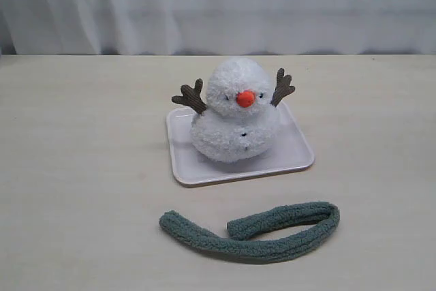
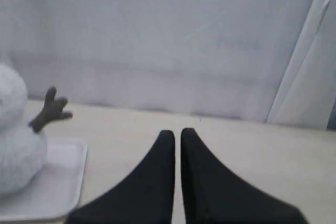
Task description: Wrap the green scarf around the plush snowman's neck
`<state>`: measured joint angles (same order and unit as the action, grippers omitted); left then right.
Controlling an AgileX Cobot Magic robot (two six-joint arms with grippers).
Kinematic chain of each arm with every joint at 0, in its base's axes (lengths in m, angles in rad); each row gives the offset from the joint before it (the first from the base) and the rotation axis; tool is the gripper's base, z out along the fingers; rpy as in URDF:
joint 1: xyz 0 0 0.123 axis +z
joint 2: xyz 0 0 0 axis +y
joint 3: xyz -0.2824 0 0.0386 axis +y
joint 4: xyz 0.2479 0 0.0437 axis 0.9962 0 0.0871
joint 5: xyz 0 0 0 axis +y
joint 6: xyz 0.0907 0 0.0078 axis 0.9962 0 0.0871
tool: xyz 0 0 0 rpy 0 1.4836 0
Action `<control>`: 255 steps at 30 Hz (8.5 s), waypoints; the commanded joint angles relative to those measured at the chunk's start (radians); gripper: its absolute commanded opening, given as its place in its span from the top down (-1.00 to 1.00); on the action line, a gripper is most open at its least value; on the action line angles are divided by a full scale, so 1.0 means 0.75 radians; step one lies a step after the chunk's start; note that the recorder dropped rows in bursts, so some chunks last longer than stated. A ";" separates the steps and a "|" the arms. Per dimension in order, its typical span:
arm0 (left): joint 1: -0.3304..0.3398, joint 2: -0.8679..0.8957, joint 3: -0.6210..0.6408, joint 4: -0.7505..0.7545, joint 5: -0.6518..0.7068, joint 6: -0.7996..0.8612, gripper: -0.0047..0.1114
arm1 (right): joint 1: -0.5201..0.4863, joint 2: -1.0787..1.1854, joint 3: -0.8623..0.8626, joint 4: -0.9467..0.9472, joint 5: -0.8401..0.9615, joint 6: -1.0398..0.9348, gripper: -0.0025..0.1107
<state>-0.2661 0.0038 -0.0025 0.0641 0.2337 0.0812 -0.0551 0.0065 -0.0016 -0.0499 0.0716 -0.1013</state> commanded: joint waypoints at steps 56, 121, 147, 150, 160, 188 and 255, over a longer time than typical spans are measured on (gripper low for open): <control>-0.003 -0.005 0.003 -0.177 -0.150 -0.220 0.46 | 0.681 1.799 -0.965 0.336 0.606 -1.035 -0.17; -0.003 -0.005 0.003 -0.167 -0.100 -0.217 0.46 | 0.697 2.279 -1.400 -0.152 1.007 0.127 0.88; -0.003 -0.005 0.003 -0.160 -0.061 -0.220 0.46 | 0.697 1.541 -1.490 0.176 0.823 -0.619 0.88; -0.003 -0.005 0.003 -0.160 -0.061 -0.220 0.46 | 0.697 1.501 -1.515 0.261 0.777 -0.823 0.88; -0.003 -0.005 0.003 -0.160 -0.061 -0.220 0.46 | 0.697 1.584 -1.549 0.254 0.391 -1.249 0.88; -0.003 -0.005 0.003 -0.160 -0.070 -0.220 0.46 | 0.695 1.874 -1.549 0.254 0.033 -1.686 0.89; -0.003 -0.005 0.003 -0.157 -0.064 -0.220 0.46 | 0.588 2.276 -1.546 -0.461 -0.553 -0.206 0.88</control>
<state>-0.2661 0.0018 -0.0025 -0.0578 0.1901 -0.0787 0.3927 1.7098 -1.1591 -0.2683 -0.3274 -0.4549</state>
